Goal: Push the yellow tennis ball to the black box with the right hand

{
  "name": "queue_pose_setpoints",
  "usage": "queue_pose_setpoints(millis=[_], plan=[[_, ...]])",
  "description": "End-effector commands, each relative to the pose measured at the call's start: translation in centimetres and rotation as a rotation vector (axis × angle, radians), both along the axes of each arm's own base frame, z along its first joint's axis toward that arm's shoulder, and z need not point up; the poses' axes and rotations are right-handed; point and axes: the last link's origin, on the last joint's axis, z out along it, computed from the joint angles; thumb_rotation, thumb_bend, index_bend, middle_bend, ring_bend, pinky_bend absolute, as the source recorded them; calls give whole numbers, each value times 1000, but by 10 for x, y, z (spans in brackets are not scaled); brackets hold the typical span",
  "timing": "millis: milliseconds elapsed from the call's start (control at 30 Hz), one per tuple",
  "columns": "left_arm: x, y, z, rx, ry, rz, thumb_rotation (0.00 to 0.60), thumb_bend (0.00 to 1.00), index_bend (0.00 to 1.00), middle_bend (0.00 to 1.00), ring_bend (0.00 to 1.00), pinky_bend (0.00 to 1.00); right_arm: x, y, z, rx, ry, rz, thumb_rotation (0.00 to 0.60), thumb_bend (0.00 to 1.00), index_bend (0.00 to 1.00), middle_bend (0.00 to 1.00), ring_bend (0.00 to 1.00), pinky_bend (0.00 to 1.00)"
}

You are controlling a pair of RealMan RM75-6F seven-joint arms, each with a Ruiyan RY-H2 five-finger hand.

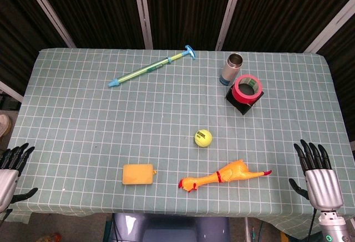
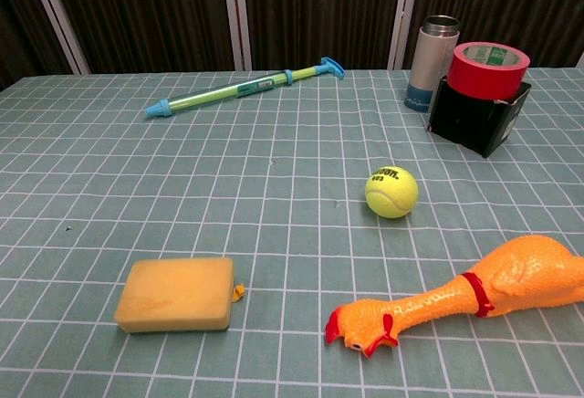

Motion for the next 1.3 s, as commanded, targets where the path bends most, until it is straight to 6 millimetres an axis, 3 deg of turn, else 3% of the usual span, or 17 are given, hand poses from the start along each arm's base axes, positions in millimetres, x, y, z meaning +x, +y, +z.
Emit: queue_pose_setpoints(millis=[33, 267, 333, 500, 633, 800, 1033, 1300], plan=[[0, 1, -2, -4, 2, 0, 600, 103, 0, 0, 0, 0, -1, -1, 2, -3, -8, -8, 600, 234, 0, 0, 0, 0], [7, 7, -5, -6, 4, -44, 600, 104, 0, 0, 0, 0, -1, 1, 0, 16, -17, -4, 600, 234, 0, 0, 0, 2], [7, 7, -6, -7, 1, -48, 600, 104, 0, 0, 0, 0, 2, 0, -4, 12, -48, 14, 600, 234, 0, 0, 5, 49], [9, 5, -4, -9, -11, -58, 600, 104, 0, 0, 0, 0, 13, -1, -30, 40, -157, 41, 600, 234, 5, 2, 106, 299], [10, 1, -2, -17, -20, -69, 600, 105, 0, 0, 0, 0, 26, -2, -57, 138, -254, 25, 600, 266, 81, 91, 237, 468], [12, -2, 0, -27, -32, -81, 600, 104, 0, 0, 0, 0, 59, -8, -77, 204, -379, 55, 600, 485, 198, 179, 377, 656], [15, -8, 3, -23, -35, -111, 600, 104, 0, 0, 0, 0, 101, -23, -95, 244, -527, 100, 600, 580, 269, 236, 451, 734], [10, -10, 5, -17, -34, -82, 600, 105, 0, 0, 0, 0, 128, -34, -114, 339, -677, 50, 600, 636, 320, 285, 490, 770]])
